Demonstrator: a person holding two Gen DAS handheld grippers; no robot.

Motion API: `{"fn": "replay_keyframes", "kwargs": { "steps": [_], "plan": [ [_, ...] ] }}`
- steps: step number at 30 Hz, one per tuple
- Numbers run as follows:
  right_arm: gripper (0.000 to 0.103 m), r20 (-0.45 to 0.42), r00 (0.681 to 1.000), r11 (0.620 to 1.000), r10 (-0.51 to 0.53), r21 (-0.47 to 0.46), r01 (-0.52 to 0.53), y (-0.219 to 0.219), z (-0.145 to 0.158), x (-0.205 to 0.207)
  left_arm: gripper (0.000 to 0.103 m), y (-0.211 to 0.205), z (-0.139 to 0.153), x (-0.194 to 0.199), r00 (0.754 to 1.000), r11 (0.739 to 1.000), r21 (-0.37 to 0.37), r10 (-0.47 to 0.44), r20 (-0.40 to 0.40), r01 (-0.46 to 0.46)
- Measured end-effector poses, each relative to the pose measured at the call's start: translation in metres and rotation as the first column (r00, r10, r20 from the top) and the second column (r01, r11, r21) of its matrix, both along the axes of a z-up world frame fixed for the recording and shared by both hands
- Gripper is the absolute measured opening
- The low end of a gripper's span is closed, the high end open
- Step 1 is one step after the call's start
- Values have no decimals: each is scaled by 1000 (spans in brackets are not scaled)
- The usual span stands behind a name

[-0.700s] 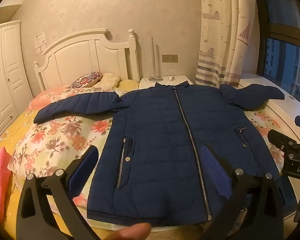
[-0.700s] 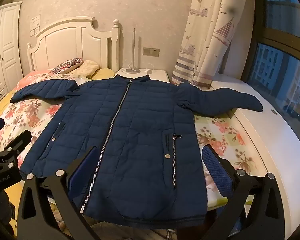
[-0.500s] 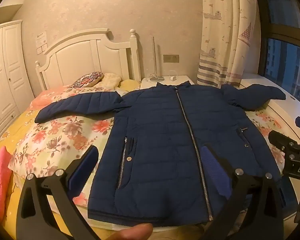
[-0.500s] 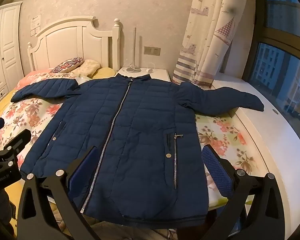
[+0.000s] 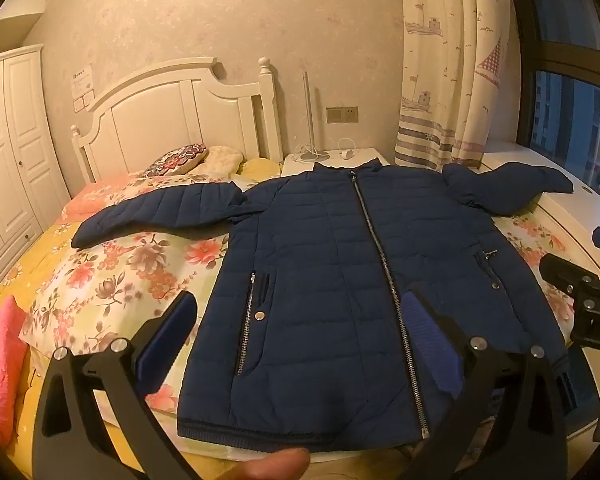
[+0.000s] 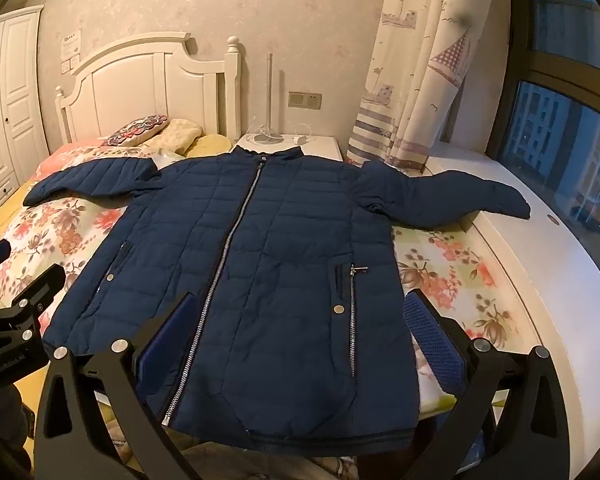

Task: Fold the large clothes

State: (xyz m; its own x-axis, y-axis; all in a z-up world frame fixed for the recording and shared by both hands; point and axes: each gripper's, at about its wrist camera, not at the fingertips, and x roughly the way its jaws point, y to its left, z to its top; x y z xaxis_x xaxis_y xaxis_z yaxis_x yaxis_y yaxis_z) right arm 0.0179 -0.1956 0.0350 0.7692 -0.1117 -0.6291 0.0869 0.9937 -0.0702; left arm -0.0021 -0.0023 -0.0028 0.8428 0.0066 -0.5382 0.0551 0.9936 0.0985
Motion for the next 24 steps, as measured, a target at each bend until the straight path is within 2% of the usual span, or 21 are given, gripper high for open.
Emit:
{"fn": "replay_keyframes", "kwargs": {
  "steps": [24],
  "plan": [
    [99, -10, 1000, 1000, 6, 7, -6, 2, 0, 0, 101, 1, -3, 0, 1000, 1000, 2, 3, -9, -3]
  ]
}}
